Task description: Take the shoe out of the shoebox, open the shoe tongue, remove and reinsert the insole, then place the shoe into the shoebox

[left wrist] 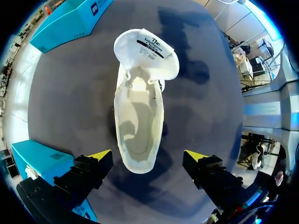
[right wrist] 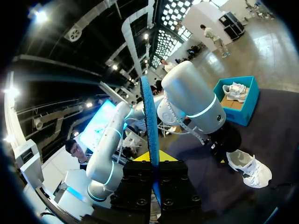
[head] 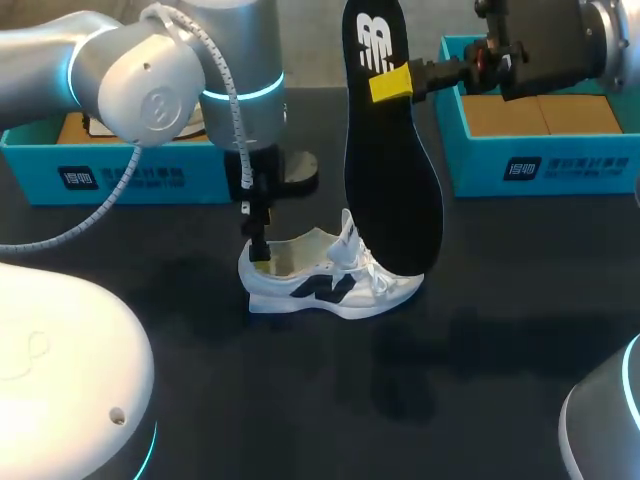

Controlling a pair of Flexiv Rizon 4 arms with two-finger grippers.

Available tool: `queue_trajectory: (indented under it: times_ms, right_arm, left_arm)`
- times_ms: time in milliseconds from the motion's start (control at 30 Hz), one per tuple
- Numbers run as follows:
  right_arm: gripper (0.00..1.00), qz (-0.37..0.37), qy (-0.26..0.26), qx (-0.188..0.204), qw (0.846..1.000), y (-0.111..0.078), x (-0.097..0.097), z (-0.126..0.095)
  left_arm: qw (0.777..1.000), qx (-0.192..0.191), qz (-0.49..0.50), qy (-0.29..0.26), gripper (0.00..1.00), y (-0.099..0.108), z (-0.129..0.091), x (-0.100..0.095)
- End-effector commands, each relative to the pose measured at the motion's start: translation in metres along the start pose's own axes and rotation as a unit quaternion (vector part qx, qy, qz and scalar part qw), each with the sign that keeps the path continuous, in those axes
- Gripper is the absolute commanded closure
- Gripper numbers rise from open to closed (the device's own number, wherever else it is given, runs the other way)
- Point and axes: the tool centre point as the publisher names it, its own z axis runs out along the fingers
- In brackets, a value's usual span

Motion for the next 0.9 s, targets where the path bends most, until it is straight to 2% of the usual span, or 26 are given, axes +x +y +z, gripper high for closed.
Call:
queue_trajectory:
  times_ms: [33, 300, 333, 567, 767, 900]
  right_arm:
    - [1.0, 0.001, -0.001, 0.002, 1.0, 0.002, -0.001, 0.003]
    - [1.0, 0.001, -0.001, 0.002, 1.0, 0.002, -0.001, 0.003]
    - [1.0, 0.001, -0.001, 0.002, 1.0, 0.002, -0.001, 0.003]
    - [1.0, 0.001, -0.001, 0.002, 1.0, 0.002, -0.001, 0.003]
    - [1.0, 0.001, -0.001, 0.002, 1.0, 0.002, -0.001, 0.003]
    - [1.0, 0.001, -0.001, 0.002, 1.0, 0.002, -0.001, 0.003]
  left_arm:
    - [1.0, -0.001, 0.0, 0.0, 0.0, -0.001, 0.0, 0.0]
    - [1.0, -0.001, 0.0, 0.0, 0.0, -0.001, 0.0, 0.0]
    - [1.0, 0.014, 0.008, -0.004, 0.0, -0.002, -0.001, -0.002]
    - [0.998, 0.034, 0.043, -0.014, 0.0, -0.022, -0.002, -0.018]
    - [0.997, 0.031, 0.065, -0.027, 0.0, -0.043, 0.009, -0.034]
    - [0.996, 0.044, 0.072, -0.034, 0.0, -0.053, 0.02, -0.042]
